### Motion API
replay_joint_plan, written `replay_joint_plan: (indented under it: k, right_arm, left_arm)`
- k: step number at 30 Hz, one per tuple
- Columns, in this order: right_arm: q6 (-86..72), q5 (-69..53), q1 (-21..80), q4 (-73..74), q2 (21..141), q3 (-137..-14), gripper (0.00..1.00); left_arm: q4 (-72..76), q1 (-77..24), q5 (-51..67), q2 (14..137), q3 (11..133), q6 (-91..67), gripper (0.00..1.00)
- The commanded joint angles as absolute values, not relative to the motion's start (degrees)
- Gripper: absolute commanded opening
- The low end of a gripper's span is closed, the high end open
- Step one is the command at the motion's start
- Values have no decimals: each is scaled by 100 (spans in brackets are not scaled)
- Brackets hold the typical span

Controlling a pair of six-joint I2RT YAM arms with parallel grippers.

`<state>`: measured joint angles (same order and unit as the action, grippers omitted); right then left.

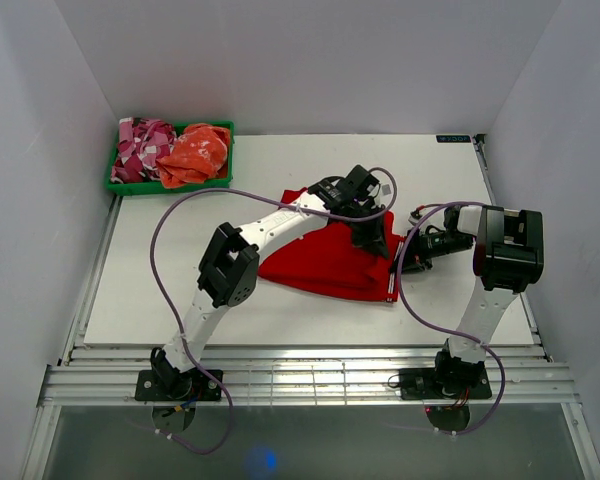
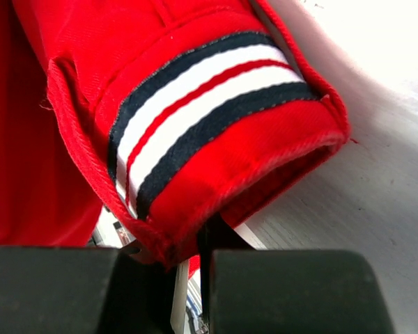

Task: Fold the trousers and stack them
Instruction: Fold the trousers

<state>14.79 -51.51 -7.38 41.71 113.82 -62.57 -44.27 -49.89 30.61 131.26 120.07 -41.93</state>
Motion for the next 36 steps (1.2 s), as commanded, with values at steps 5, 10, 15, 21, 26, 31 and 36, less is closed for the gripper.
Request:
replay_joint_plan:
  k: [5,10,15,21,26,31,36]
  right_arm:
    - [1354,-5484,-598,4017,11206,-6161,8]
    - [1319,-5493,-589,3973,11215,-6170,8]
    - [1292,-5511,-580,3929,11250,-6170,8]
    - [1239,-5546,-571,3911,11303,-6223,8]
    - [1266,-5572,-571,3955,11250,-6232,8]
    - [1406,-5450,-571,4069,11171,-6214,8]
    - [1591,-4932,-668,4394,11101,-6406,20]
  left_arm:
    - [-3946,-5212,3498,13262,12269,-4517,0]
    - [-3859,-5273,3603,13342,12261,-4588,0]
    - [-3753,-5300,3735,13438,12208,-4702,0]
    - [-3648,-5326,3841,13517,12226,-4790,0]
    - [-3489,-5335,3964,13632,12120,-4939,0]
    - [-3252,-5282,3894,13711,12023,-4869,18]
    - [-3313,-4914,3858,13413,11866,-4501,57]
